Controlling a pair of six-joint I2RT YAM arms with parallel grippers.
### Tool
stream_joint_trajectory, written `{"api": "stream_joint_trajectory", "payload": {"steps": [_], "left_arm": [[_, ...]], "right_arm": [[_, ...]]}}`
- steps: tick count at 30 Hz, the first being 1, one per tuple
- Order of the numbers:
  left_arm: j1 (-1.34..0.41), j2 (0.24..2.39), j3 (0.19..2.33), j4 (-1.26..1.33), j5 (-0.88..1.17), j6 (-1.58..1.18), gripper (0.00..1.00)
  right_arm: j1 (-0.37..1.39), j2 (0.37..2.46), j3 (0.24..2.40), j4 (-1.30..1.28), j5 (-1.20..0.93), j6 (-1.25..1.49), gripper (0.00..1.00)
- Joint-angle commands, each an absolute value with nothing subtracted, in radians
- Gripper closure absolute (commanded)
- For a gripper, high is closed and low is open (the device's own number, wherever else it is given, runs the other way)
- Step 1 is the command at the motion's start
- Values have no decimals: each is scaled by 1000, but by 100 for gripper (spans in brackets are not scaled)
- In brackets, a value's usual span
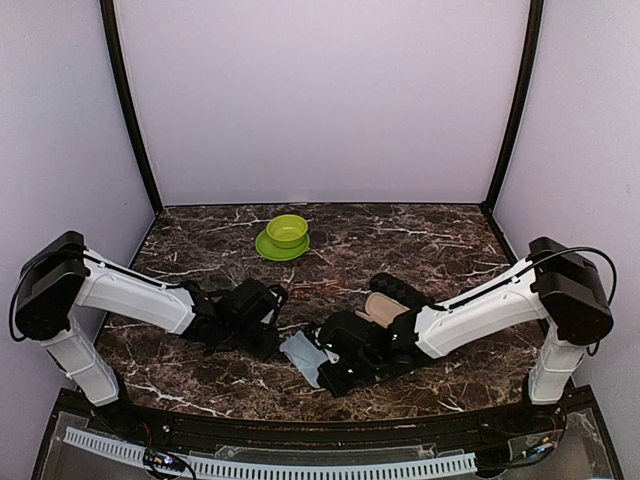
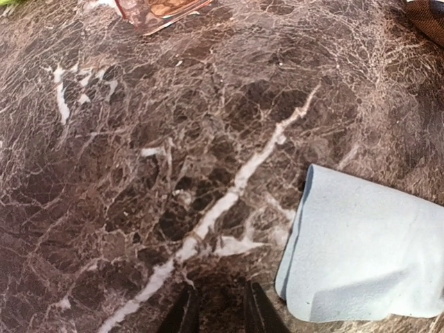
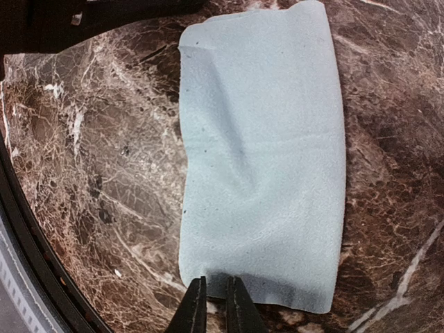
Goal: Organize the sunglasses
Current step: Smooth out the glasses cleaning cloth at the center of the board.
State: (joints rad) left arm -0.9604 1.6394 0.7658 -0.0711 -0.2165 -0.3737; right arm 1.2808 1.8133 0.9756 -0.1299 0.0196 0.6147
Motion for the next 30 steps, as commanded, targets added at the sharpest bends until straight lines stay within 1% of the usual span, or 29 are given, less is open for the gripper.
{"api": "stream_joint_trajectory", "payload": {"steps": [1, 7, 12, 24, 30], "left_arm": [[-960, 1596, 767, -133, -253, -371, 75], [-960, 1521, 760, -79, -148, -415, 72], [-960, 1544, 762, -45, -45, -436, 70], [-974, 1638, 797, -64, -21, -402, 70], [-982, 1656, 809, -124, -83, -392, 70]], "right_arm": [[1277, 1798, 958, -193, 16, 596, 88], [1276, 1818, 973, -179, 1, 586, 88], [1277, 1815, 974, -184, 5, 584, 88], [1276, 1819, 976, -183, 5, 581, 88], [1277, 1821, 973, -186, 2, 580, 89]]}}
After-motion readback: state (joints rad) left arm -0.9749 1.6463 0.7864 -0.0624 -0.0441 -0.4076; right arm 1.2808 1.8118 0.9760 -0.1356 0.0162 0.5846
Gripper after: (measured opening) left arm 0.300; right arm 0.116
